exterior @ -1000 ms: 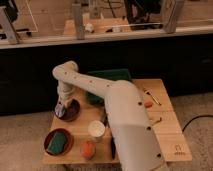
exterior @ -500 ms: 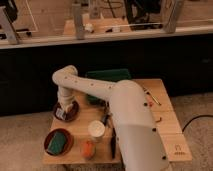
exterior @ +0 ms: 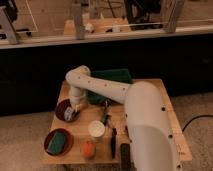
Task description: Wipe purple bowl with towel
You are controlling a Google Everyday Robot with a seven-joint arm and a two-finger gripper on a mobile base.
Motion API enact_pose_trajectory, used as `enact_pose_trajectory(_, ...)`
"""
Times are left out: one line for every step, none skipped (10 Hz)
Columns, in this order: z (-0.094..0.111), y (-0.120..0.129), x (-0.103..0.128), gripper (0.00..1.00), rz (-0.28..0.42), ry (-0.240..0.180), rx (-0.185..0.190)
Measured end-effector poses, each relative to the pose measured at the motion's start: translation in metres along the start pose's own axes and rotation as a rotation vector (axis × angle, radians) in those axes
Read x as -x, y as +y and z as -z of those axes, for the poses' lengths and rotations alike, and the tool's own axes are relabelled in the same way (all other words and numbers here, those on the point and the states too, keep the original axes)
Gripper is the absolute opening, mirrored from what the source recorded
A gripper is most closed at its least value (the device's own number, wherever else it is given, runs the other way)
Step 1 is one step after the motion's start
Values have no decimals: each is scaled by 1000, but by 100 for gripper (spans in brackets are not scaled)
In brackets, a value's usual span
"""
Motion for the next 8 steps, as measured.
enact_pose_trajectory(6, -7, -3, 0, 3, 6, -13)
enact_pose_trajectory(10, -15, -5, 0, 12, 13, -22)
enact_pose_trajectory(12, -22, -3, 0, 24, 18, -23)
enact_pose_trajectory(12, -35, 4, 0, 43, 22, -24)
enact_pose_trajectory(9, -50, 13, 0, 67, 25, -22)
enact_pose_trajectory(7, -58, 20, 0, 85, 26, -17)
enact_pose_trajectory(4, -69, 32, 0, 114, 25, -14)
enact_pose_trajectory(3, -72, 38, 0, 136, 23, -12)
